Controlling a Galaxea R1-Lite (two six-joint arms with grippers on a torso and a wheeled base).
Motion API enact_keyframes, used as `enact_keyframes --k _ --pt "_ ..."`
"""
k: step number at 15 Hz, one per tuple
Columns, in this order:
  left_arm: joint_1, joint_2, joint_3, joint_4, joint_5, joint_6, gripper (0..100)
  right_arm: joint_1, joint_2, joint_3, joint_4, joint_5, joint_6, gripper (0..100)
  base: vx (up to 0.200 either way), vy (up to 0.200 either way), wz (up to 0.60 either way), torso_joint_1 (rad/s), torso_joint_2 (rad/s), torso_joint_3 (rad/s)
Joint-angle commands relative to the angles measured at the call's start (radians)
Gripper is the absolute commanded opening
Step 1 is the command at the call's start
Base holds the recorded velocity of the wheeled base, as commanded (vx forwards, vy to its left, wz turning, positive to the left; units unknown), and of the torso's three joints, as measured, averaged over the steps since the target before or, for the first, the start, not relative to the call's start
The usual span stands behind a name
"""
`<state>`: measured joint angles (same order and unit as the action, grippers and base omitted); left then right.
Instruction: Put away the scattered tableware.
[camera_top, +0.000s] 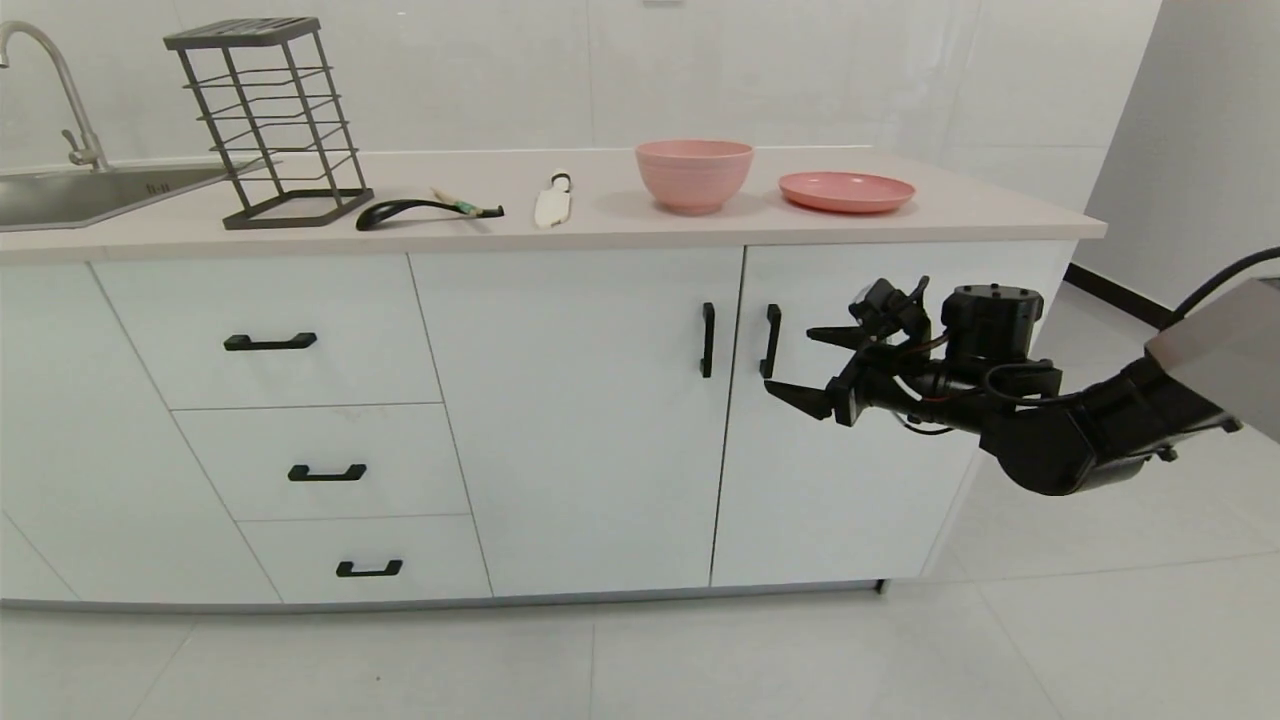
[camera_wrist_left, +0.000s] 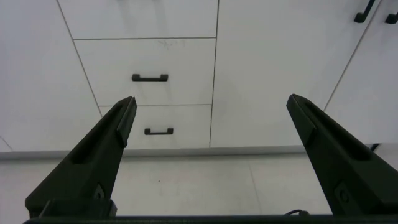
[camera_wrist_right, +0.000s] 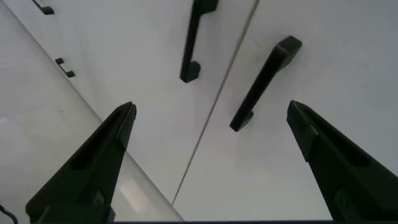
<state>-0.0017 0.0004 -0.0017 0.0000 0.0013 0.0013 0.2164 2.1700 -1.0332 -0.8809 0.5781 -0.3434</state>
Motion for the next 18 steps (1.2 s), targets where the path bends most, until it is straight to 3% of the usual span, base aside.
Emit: enact_keyframes --k 1,5,13,14,16,17,18 --pt "0.0 0.0 0.0 0.0 0.0 0.0 100 -0.002 0.028 -0.007 -0.001 0.006 0.0 100 0.0 0.0 0.0 0.0 0.0 0.0" --pt "0.0 0.0 0.0 0.0 0.0 -0.003 100 -0.002 0.054 -0.01 -0.009 0.065 -0.006 100 0.0 0.0 0.0 0.0 0.0 0.0" --pt "0.0 0.0 0.0 0.0 -0.001 0.002 100 0.005 0.128 -0.076 -0.032 0.074 -0.008 100 0.0 0.0 0.0 0.0 0.0 0.0" --pt "0.0 0.001 0.0 0.002 -0.033 -0.001 100 0.003 0.133 -0.076 -0.032 0.078 -0.008 100 0.0 0.0 0.0 0.0 0.0 0.0" --pt "0.0 0.001 0.0 -0.005 -0.08 0.028 100 0.003 0.14 -0.08 -0.036 0.135 -0.009 100 0.0 0.0 0.0 0.0 0.0 0.0" --pt "0.0 0.001 -0.008 -0.029 -0.099 0.071 100 0.003 0.156 -0.09 -0.053 0.144 -0.014 100 0.0 0.0 0.0 0.0 0.0 0.0" --pt "0.0 0.012 -0.089 -0.127 -0.115 0.062 100 0.003 0.163 -0.094 -0.07 0.146 -0.014 100 0.0 0.0 0.0 0.0 0.0 0.0"
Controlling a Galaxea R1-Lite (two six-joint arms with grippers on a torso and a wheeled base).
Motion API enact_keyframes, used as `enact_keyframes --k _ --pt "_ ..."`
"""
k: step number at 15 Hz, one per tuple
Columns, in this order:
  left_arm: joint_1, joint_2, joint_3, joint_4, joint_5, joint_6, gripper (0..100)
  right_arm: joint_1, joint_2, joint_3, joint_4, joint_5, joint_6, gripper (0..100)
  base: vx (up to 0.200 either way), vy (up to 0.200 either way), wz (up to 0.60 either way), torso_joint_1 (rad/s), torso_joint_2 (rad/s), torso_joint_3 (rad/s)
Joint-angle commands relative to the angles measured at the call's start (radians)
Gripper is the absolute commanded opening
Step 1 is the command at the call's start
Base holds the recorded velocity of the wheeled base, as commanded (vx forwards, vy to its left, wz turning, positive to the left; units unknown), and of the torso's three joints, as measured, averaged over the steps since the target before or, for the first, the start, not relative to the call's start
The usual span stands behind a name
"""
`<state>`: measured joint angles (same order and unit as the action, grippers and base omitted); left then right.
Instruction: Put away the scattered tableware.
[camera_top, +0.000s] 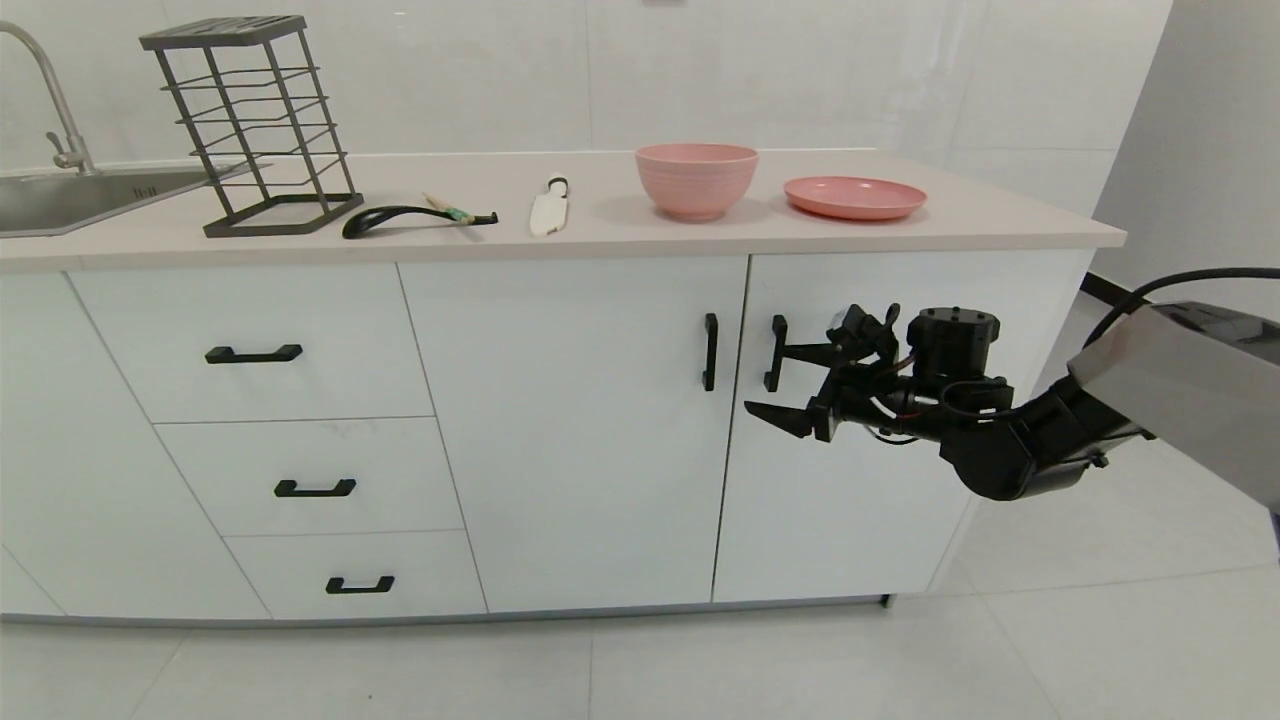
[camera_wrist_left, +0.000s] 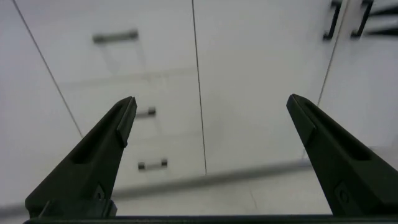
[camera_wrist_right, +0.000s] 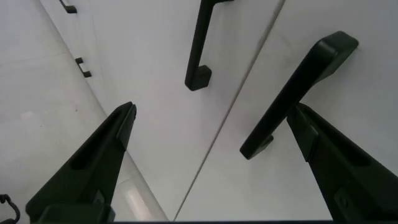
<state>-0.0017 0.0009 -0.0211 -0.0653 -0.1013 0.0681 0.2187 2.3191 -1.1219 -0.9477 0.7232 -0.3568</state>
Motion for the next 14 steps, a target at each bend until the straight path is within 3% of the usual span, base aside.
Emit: enact_keyframes --k 1,2,3,4,5,6,7,10,12,13,14 --pt "0.0 0.074 -0.169 -0.139 -0.028 -0.011 100 0.001 0.016 -0.006 -0.017 0.005 -0.001 100 0.0 0.0 0.0 0.0 0.0 0.0" --pt "-0.008 0.194 -0.28 -0.223 -0.061 -0.011 100 -0.002 0.016 -0.006 -0.022 0.007 0.001 100 0.0 0.0 0.0 0.0 0.0 0.0" --pt "-0.058 0.283 -0.344 -0.254 -0.147 -0.01 100 -0.004 0.016 -0.004 -0.026 0.032 -0.001 100 0.0 0.0 0.0 0.0 0.0 0.0" --pt "-0.116 0.35 -0.342 -0.254 -0.209 -0.004 100 -0.007 0.014 -0.002 -0.031 0.071 -0.01 100 0.0 0.0 0.0 0.0 0.0 0.0" --pt "-0.162 0.4 -0.342 -0.254 -0.232 -0.004 100 -0.012 0.013 0.004 -0.031 0.099 -0.021 100 0.0 0.0 0.0 0.0 0.0 0.0" --pt "-0.251 0.484 -0.347 -0.266 -0.236 -0.002 100 -0.016 0.005 0.007 -0.031 0.128 -0.036 100 0.0 0.0 0.0 0.0 0.0 0.0" --pt "-0.385 0.625 -0.367 -0.315 -0.238 -0.002 100 -0.019 -0.011 0.008 -0.031 0.15 -0.042 100 0.0 0.0 0.0 0.0 0.0 0.0" --pt "-0.601 0.915 -0.365 -0.493 -0.239 0.002 100 -0.021 -0.089 0.09 -0.031 0.159 -0.045 100 0.0 0.0 0.0 0.0 0.0 0.0" --pt "-0.663 1.082 -0.43 -0.515 -0.261 0.004 100 -0.016 -0.169 0.2 -0.031 0.171 -0.048 100 0.0 0.0 0.0 0.0 0.0 0.0" --pt "-0.675 1.182 -0.488 -0.521 -0.282 0.006 100 -0.015 -0.213 0.248 -0.031 0.173 -0.048 100 0.0 0.0 0.0 0.0 0.0 0.0" --pt "-0.675 1.182 -0.488 -0.521 -0.282 0.006 100 -0.015 -0.213 0.248 -0.031 0.173 -0.048 100 0.0 0.0 0.0 0.0 0.0 0.0"
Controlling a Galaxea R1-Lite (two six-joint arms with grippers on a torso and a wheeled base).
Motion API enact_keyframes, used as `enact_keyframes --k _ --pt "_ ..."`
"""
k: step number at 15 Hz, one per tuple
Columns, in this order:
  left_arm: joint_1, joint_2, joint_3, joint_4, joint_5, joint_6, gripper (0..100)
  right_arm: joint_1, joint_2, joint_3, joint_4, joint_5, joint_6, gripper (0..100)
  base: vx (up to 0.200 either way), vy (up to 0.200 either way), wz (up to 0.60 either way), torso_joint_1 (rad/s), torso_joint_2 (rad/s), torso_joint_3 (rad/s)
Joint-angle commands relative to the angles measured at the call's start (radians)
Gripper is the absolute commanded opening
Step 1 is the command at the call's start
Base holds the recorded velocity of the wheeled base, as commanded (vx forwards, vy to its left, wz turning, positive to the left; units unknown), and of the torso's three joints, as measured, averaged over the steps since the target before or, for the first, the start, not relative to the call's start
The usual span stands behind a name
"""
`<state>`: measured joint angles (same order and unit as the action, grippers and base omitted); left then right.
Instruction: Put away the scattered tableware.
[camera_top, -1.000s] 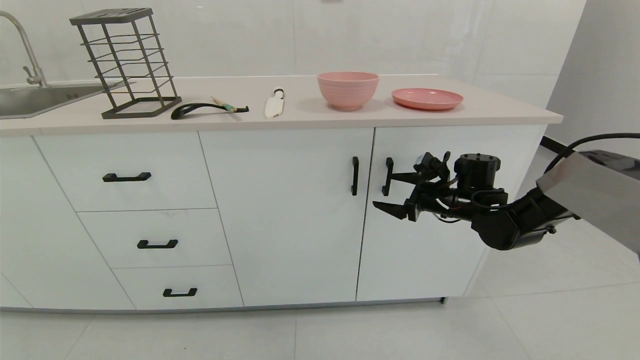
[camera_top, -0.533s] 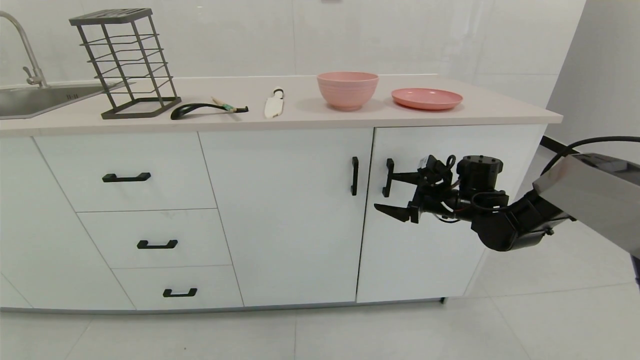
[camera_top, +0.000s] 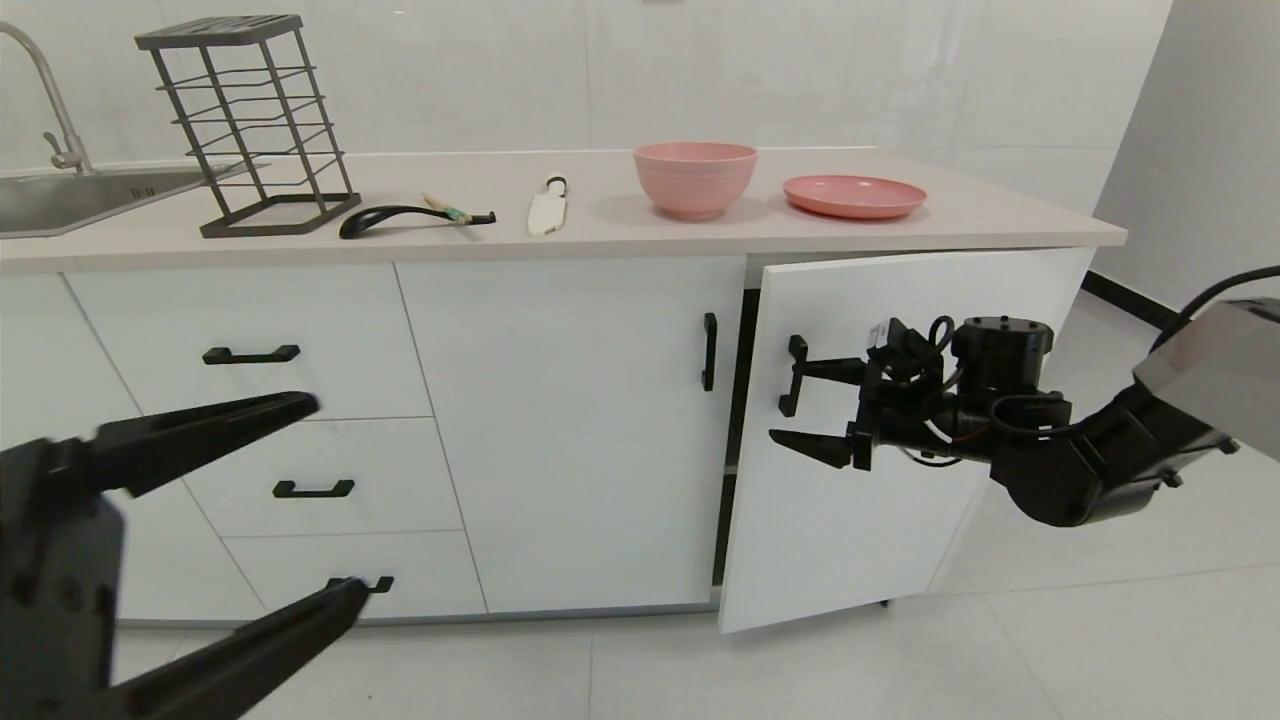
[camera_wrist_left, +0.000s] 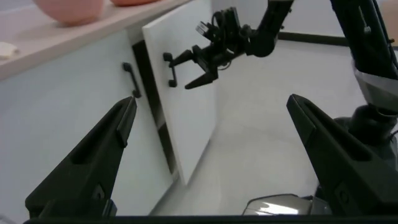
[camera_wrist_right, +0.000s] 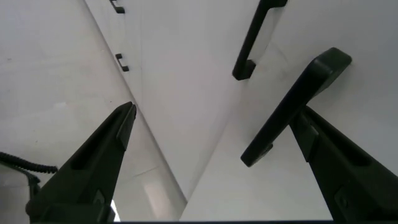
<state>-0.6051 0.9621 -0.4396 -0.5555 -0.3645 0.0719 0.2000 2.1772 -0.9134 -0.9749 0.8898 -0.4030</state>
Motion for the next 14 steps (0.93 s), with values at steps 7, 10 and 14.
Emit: enact_keyframes --k 7,10,14 --pt "-0.087 0.873 -0.363 -0.353 -0.222 0.083 100 0.018 -0.267 0.311 -0.001 0.006 -0.004 100 0.0 0.0 0.0 0.0 0.0 0.0" --pt "-0.102 1.054 -0.538 -0.386 -0.249 0.081 100 0.021 -0.269 0.323 -0.001 0.006 -0.011 100 0.0 0.0 0.0 0.0 0.0 0.0" --pt "-0.104 1.256 -0.794 -0.388 -0.215 0.06 100 0.019 -0.269 0.354 -0.001 0.006 -0.023 100 0.0 0.0 0.0 0.0 0.0 0.0"
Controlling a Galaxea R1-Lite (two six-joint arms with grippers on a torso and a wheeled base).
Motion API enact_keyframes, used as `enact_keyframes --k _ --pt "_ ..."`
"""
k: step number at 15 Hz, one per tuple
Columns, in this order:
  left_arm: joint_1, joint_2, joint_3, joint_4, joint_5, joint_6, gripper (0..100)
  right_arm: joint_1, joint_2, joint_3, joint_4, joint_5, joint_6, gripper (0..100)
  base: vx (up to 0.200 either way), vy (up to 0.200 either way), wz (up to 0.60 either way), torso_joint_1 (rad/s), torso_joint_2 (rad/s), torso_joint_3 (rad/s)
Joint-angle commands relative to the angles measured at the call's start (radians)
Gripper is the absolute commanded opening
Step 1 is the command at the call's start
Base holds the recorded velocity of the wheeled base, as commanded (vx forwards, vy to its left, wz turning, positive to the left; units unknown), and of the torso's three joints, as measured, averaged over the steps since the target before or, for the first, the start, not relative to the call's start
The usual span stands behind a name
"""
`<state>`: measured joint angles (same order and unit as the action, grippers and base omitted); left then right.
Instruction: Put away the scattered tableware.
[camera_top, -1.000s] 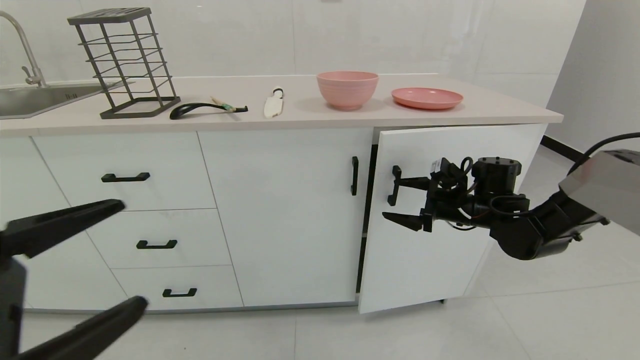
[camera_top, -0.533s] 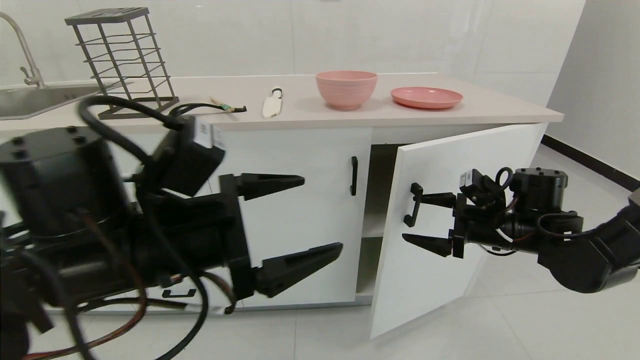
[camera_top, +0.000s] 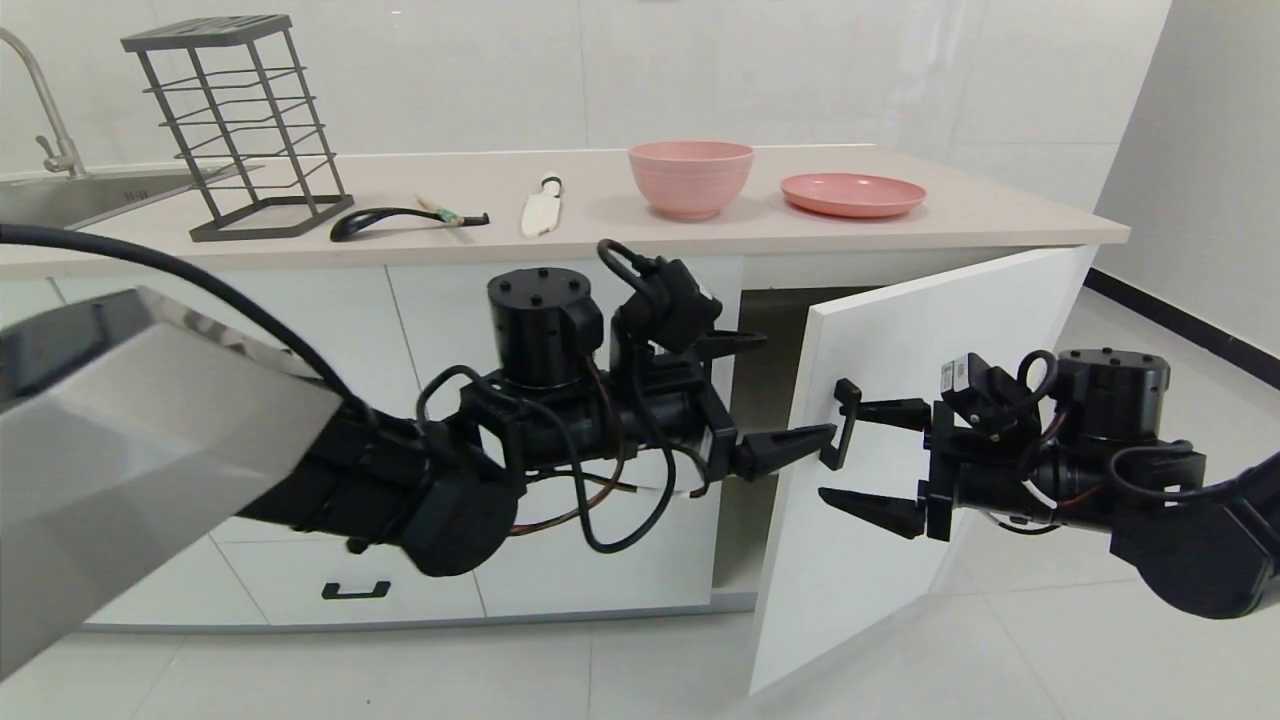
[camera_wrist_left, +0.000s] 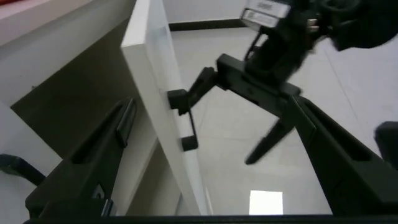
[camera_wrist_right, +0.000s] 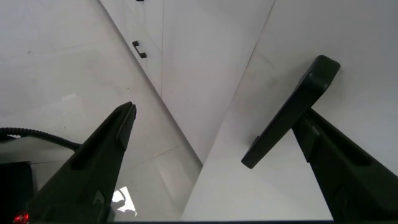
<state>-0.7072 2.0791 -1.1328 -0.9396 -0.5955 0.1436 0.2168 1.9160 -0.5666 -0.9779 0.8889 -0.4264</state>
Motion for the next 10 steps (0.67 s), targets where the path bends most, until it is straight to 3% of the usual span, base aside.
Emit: enact_keyframes --k 1,4,10 --pt "0.0 0.168 -0.144 -0.004 0.02 -0.022 100 0.003 -0.008 0.01 0.002 0.007 -0.002 100 0.0 0.0 0.0 0.0 0.0 0.0" --pt "-0.003 0.206 -0.182 -0.018 0.023 -0.041 100 0.004 -0.006 0.008 0.002 0.007 -0.002 100 0.0 0.0 0.0 0.0 0.0 0.0" --pt "-0.021 0.246 -0.24 -0.033 0.017 -0.041 100 0.003 -0.005 0.01 0.002 0.007 -0.002 100 0.0 0.0 0.0 0.0 0.0 0.0"
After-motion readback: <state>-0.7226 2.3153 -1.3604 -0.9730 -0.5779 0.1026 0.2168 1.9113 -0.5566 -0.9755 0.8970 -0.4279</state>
